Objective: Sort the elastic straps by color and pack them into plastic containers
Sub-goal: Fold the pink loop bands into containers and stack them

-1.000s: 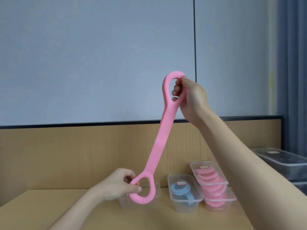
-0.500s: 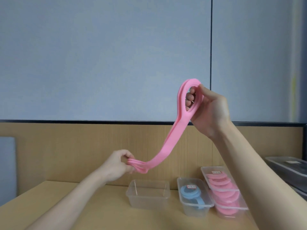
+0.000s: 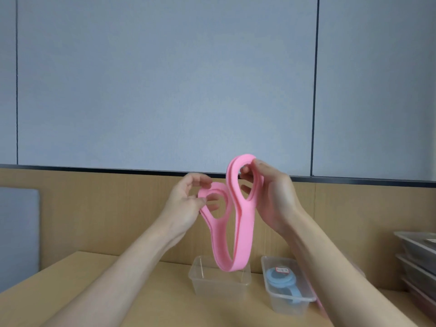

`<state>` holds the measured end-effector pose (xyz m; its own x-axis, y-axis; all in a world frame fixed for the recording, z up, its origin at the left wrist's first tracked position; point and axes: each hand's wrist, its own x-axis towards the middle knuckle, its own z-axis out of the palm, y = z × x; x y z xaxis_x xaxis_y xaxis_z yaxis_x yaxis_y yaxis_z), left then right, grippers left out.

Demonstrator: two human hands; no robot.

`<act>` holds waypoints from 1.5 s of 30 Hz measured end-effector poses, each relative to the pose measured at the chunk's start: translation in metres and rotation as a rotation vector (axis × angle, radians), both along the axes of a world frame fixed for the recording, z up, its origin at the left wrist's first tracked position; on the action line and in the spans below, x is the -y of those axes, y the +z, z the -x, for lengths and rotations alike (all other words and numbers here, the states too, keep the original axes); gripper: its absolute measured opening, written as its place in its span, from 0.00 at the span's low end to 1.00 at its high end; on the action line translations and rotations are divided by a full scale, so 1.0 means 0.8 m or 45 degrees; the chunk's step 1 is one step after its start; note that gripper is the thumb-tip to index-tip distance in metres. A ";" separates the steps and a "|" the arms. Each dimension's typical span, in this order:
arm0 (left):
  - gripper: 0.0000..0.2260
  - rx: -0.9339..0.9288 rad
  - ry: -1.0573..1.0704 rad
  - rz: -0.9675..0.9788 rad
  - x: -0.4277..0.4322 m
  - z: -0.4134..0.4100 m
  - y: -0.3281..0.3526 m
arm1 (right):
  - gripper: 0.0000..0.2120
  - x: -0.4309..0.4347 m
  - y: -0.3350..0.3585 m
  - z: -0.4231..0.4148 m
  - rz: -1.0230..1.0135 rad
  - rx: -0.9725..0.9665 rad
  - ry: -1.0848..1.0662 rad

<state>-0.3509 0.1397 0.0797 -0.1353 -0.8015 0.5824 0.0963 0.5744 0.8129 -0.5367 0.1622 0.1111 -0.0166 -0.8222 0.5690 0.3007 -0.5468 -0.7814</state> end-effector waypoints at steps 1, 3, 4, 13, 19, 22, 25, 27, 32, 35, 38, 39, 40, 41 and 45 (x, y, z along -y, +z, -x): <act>0.21 -0.052 -0.058 0.008 -0.005 0.001 0.003 | 0.09 0.002 -0.005 -0.004 -0.007 0.015 -0.016; 0.26 -0.124 -0.159 0.017 -0.013 0.004 0.008 | 0.11 0.005 -0.015 -0.013 -0.002 0.006 -0.061; 0.28 -0.144 -0.186 0.013 -0.015 0.005 0.010 | 0.12 0.007 -0.019 -0.017 0.005 -0.009 -0.069; 0.25 -0.516 -0.567 -0.239 -0.017 0.008 0.012 | 0.12 0.009 -0.043 -0.035 0.048 -0.077 -0.244; 0.26 -0.524 -0.630 -0.234 -0.021 0.013 0.005 | 0.12 0.009 -0.060 -0.039 0.077 -0.110 -0.356; 0.22 -0.503 -0.586 -0.229 -0.019 0.014 0.002 | 0.06 0.012 -0.064 -0.034 0.063 -0.118 -0.424; 0.21 -0.467 -0.586 -0.218 -0.016 0.009 0.000 | 0.12 0.016 -0.063 -0.021 0.034 -0.165 -0.424; 0.21 -0.451 -0.613 -0.224 -0.014 0.005 -0.002 | 0.10 0.018 -0.062 -0.009 0.006 -0.303 -0.280; 0.24 -0.422 -0.611 -0.296 -0.006 0.000 -0.014 | 0.11 0.019 -0.069 0.001 0.012 -0.426 -0.150; 0.26 -0.363 -0.615 -0.324 -0.002 -0.003 -0.027 | 0.16 0.023 -0.074 0.002 0.033 -0.427 -0.152; 0.28 -0.284 -0.641 -0.312 0.000 -0.011 -0.045 | 0.19 0.024 -0.081 0.004 0.039 -0.469 -0.151; 0.28 -0.241 -0.645 -0.316 0.002 -0.014 -0.052 | 0.18 0.024 -0.082 0.004 0.028 -0.473 -0.146; 0.28 -0.189 -0.645 -0.327 0.002 -0.018 -0.059 | 0.16 0.023 -0.084 0.004 0.017 -0.469 -0.142; 0.27 -0.114 -0.645 -0.335 0.003 -0.021 -0.067 | 0.15 0.023 -0.084 0.003 0.008 -0.462 -0.140; 0.24 0.443 -0.469 -0.263 0.007 -0.026 -0.092 | 0.11 0.021 -0.085 0.000 -0.021 -0.434 -0.147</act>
